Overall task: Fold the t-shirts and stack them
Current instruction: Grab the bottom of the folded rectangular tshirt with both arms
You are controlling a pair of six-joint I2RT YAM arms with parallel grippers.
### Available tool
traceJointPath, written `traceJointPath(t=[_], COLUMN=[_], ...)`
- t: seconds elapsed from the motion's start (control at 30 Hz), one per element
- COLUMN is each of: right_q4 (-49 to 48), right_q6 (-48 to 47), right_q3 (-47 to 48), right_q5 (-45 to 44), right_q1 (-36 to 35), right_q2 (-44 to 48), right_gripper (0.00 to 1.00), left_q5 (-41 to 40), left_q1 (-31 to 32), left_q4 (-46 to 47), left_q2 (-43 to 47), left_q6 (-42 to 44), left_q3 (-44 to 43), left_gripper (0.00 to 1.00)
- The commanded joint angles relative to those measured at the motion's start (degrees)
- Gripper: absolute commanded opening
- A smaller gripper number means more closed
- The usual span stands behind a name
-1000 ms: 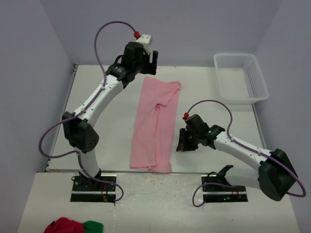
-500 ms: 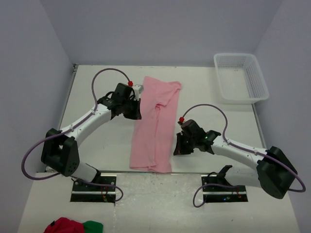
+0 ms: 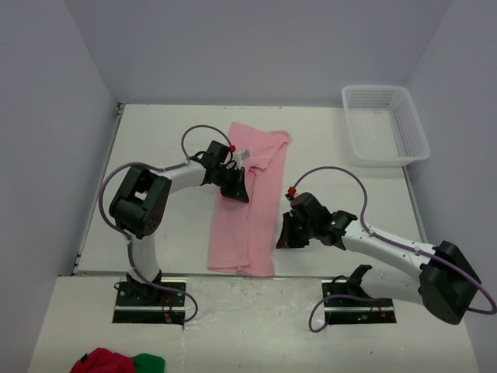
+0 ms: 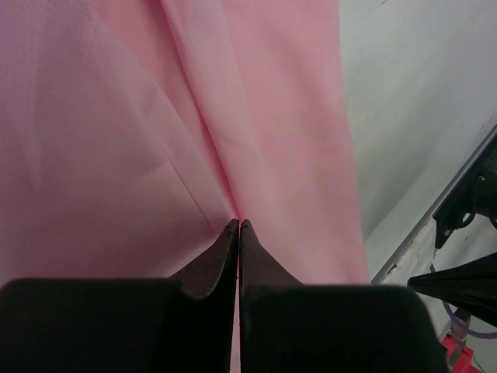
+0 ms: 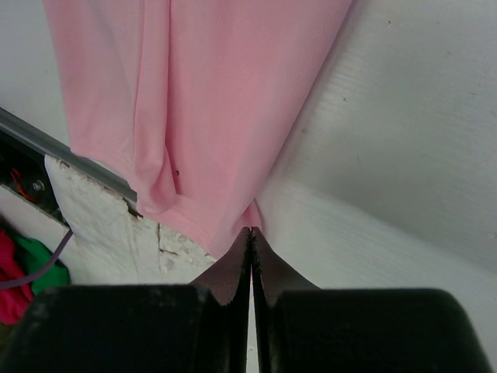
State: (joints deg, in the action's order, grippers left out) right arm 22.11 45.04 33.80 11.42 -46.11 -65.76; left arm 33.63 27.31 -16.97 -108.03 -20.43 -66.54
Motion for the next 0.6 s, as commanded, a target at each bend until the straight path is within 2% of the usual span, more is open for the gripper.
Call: traceJointPath(t=[0.0,0.3,0.57], right_q4=[0.9,-1.5,-0.4], right_q6=[1.1,0.6,0.3], right_q3=[1.8,2.2,3.1], right_q5=[-2.2,-0.4,-1.1], right_q1=[-0.3,-0.5,-0.6], right_q2=[0.7,-4.5,-5.1], right_gripper=[0.0,0.0,0.0], left_q5=[3.7,6.3,6.8], left_q1=[0.6,2.0,2.7], left_q4=[4.0,11.7,14.2], left_q2=[-2.4,-6.1,-10.4], left_q6=[-1.8,-5.1,-7.1], left_q3=[-3.5,-2.5,-3.2], left_gripper=[0.0,0.0,0.0])
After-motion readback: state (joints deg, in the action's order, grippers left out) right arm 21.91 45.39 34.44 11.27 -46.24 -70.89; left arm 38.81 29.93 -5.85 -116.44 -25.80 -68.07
